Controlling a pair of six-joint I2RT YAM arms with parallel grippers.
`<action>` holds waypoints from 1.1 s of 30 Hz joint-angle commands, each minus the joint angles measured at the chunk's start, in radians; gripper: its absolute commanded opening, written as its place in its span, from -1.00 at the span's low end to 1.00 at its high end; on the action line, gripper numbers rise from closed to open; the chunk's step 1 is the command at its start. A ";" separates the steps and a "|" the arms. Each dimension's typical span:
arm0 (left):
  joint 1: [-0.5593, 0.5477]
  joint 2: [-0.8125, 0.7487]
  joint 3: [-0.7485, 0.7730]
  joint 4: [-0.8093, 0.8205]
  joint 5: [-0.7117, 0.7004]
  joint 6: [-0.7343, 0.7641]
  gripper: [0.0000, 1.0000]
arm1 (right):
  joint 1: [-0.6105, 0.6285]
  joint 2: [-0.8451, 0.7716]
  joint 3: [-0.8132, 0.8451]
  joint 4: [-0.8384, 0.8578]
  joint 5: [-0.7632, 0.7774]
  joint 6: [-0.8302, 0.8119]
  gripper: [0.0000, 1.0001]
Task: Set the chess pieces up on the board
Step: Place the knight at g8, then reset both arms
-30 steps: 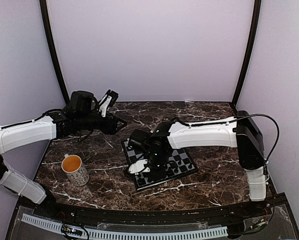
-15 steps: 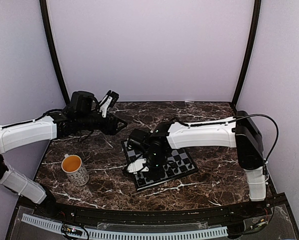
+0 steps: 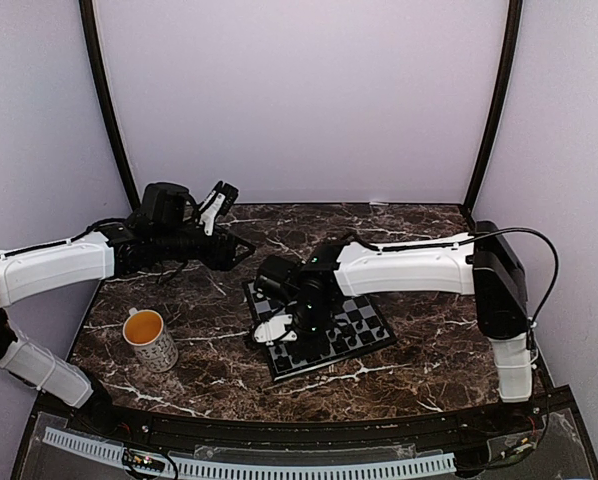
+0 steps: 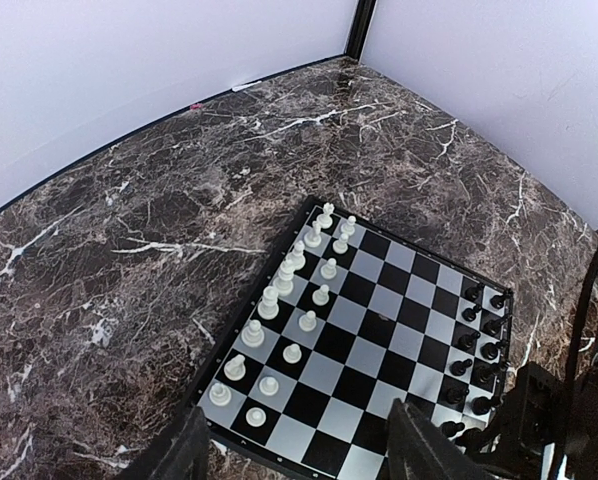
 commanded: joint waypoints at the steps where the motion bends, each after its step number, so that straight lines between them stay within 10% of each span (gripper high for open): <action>1: 0.003 0.001 0.017 -0.027 -0.009 0.009 0.27 | -0.002 -0.084 0.046 -0.036 0.002 -0.012 -0.47; 7: 0.003 -0.034 0.021 -0.053 -0.105 0.056 0.32 | -0.128 -0.251 0.010 0.030 -0.021 -0.044 0.02; 8: 0.004 -0.038 0.021 -0.056 -0.113 0.065 0.34 | -0.168 -0.286 -0.006 0.069 -0.023 -0.030 0.69; 9: 0.004 -0.049 0.016 -0.058 -0.140 0.069 0.42 | -0.207 -0.324 -0.024 0.115 -0.024 -0.014 0.93; 14: 0.004 -0.076 0.001 -0.046 -0.271 0.056 0.92 | -0.440 -0.537 -0.183 0.403 0.023 0.107 0.97; 21: 0.027 -0.044 0.079 -0.167 -0.497 -0.063 0.97 | -0.940 -0.662 -0.344 0.674 -0.088 0.476 0.97; 33: 0.043 -0.104 0.124 -0.191 -0.528 -0.040 0.98 | -0.981 -0.881 -0.499 0.750 -0.014 0.554 0.97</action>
